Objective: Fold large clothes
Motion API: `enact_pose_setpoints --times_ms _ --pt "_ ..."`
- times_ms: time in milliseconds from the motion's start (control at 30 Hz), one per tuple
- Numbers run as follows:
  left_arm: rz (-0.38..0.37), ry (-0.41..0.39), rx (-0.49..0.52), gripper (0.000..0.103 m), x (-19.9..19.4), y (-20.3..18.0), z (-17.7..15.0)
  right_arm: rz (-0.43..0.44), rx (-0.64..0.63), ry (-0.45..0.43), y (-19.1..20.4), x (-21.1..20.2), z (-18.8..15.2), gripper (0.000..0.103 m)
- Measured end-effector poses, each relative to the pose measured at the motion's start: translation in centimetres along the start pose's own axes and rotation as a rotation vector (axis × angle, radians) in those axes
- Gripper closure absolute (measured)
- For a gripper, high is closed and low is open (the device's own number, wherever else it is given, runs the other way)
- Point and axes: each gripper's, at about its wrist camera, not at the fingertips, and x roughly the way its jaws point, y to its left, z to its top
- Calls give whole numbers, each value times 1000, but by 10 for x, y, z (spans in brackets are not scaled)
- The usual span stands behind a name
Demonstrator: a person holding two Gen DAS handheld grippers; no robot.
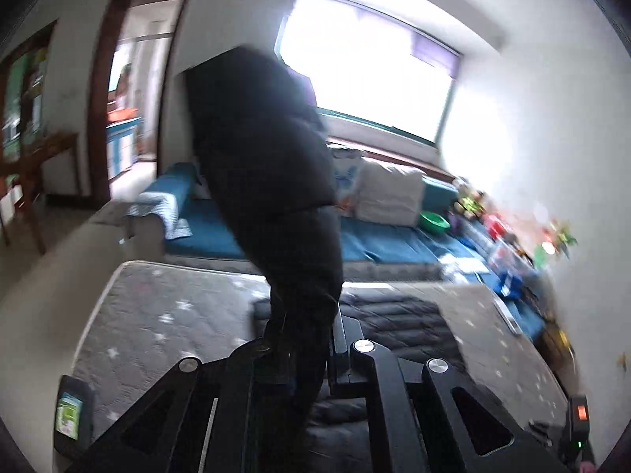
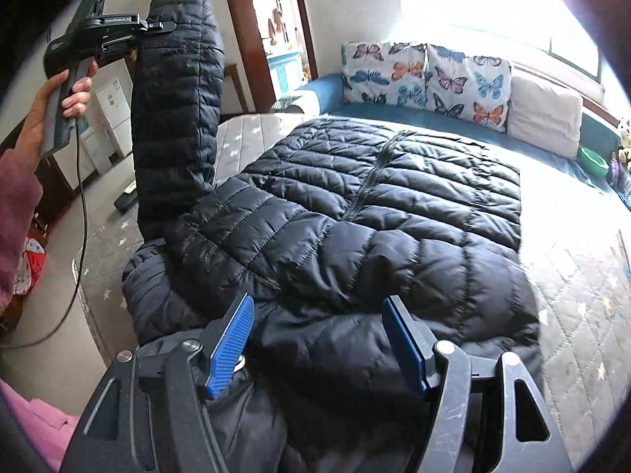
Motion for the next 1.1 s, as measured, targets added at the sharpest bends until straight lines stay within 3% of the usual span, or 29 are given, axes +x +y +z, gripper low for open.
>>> enact_pose_setpoints --times_ms 233,433,633,767,1000,1067,1100 --pt "-93 86 143 93 16 -125 -57 -20 44 -46 -20 -29 -18 29" --pt "-189 215 167 93 44 -207 -143 -39 124 -60 -44 -42 -37 29" --pt "-178 423 283 93 90 -250 -240 -67 196 -29 -64 -44 -59 29" --pt "-165 455 358 88 105 -253 -281 -79 226 -26 -71 -52 -66 29" --pt "-214 447 433 71 80 -251 -283 48 292 -70 -71 -67 -58 29" --pt "-243 442 415 55 62 -245 -270 74 291 -77 -68 -67 -53 29" --pt "-256 435 398 40 54 -239 -261 88 290 -80 -66 -66 -49 29"
